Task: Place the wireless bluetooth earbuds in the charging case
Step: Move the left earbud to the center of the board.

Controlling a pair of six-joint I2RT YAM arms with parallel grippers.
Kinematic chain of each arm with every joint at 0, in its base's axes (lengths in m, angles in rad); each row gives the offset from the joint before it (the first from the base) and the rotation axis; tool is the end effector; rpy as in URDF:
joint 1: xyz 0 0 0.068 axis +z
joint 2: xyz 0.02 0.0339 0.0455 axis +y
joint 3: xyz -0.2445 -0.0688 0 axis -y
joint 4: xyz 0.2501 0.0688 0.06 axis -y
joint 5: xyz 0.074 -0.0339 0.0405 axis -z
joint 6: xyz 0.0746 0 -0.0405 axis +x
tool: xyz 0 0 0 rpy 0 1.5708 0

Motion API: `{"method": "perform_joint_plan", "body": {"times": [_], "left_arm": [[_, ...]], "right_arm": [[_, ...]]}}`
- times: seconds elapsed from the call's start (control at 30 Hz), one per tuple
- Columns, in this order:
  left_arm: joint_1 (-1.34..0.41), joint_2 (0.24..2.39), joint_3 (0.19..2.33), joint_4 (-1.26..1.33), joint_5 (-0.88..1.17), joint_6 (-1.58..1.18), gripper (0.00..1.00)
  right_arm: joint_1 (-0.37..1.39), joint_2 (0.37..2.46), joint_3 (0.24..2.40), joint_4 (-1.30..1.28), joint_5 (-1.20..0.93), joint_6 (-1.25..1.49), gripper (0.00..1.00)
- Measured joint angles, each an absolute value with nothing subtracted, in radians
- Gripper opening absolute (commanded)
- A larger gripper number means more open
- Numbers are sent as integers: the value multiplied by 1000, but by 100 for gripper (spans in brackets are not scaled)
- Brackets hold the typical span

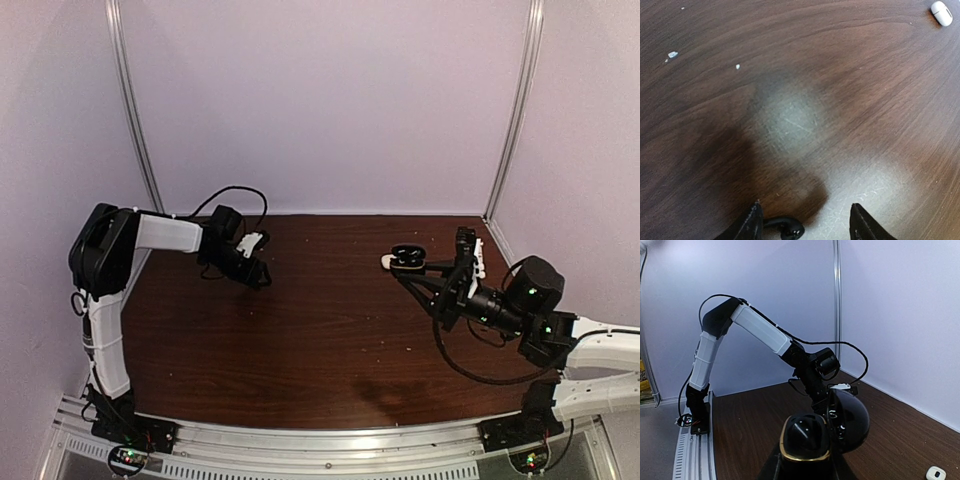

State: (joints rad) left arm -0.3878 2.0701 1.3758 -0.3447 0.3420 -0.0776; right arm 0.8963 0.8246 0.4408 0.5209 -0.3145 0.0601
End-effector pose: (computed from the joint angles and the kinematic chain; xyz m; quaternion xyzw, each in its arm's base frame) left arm 0.3986 -0.1899 0.0899 0.1911 0.9325 -0.2195 0.2141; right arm 0.1393 0.2112 0.2748 -0.3714 0.5451 0.4340 0.6137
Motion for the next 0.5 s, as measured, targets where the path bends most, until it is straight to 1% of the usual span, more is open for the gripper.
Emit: {"method": "perform_joint_plan", "body": {"times": [0.1, 0.27, 0.4, 0.5], "left_arm": [[-388, 2078, 1376, -342, 342, -80, 62], [-388, 2077, 1371, -338, 342, -88, 58], [-388, 2041, 1312, -311, 345, -104, 55], [-388, 1995, 1256, -317, 334, -116, 55]], "right_arm": [[896, 825, 441, 516, -315, 60, 0], [896, 825, 443, 509, -316, 60, 0], [896, 820, 452, 504, -317, 59, 0], [896, 816, 452, 504, -318, 59, 0]]}}
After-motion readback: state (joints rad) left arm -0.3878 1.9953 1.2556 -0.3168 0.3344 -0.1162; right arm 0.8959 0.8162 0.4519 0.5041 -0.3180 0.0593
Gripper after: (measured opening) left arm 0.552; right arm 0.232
